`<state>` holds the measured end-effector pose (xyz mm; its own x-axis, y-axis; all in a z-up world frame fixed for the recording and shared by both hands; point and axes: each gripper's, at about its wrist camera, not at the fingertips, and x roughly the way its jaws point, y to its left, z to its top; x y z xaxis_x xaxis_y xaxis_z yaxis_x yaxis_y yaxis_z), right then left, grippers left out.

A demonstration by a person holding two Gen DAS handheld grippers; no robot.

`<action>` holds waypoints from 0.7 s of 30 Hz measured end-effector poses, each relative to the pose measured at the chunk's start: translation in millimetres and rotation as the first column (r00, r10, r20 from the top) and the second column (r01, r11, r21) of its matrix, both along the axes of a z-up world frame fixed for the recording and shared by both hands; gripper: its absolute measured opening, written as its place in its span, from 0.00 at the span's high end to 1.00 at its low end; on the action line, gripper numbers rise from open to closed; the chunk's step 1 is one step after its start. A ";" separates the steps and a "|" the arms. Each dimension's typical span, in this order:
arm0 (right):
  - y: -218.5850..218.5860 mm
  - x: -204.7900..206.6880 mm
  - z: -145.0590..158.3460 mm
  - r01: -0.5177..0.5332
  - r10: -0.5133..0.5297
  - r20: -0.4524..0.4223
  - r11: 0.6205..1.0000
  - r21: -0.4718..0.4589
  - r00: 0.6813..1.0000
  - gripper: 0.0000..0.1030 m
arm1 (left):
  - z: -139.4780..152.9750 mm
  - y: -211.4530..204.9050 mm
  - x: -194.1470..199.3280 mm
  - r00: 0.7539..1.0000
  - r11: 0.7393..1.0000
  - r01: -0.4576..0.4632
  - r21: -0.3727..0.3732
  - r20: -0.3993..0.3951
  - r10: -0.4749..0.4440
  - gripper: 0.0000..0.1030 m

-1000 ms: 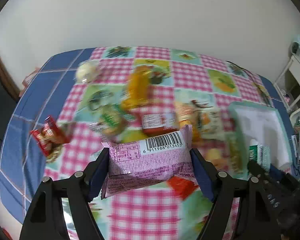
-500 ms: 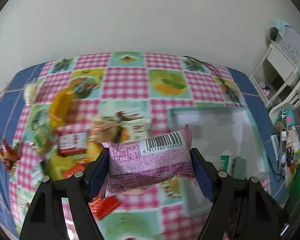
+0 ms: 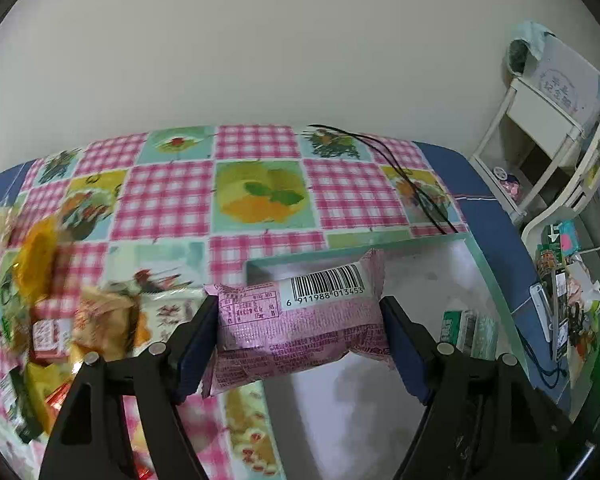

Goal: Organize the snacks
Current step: 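Carry both held packs over the white tray, then open the right tool over the tray while the left tool releases the pink pack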

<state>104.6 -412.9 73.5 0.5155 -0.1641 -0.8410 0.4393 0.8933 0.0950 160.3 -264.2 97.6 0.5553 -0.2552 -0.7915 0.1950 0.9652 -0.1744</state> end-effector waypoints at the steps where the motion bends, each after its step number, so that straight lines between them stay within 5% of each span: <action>1: -3.5 3.5 -2.3 0.005 -0.005 0.002 1.000 -0.005 1.000 0.50 | -2.2 -2.2 1.5 1.000 1.000 0.003 -0.004 0.001 -0.003 0.23; 21: -28.9 29.9 -23.5 0.035 -0.036 -0.023 0.999 -0.032 0.999 0.48 | -26.4 -22.6 23.1 0.997 0.998 0.060 -0.028 -0.052 -0.061 0.21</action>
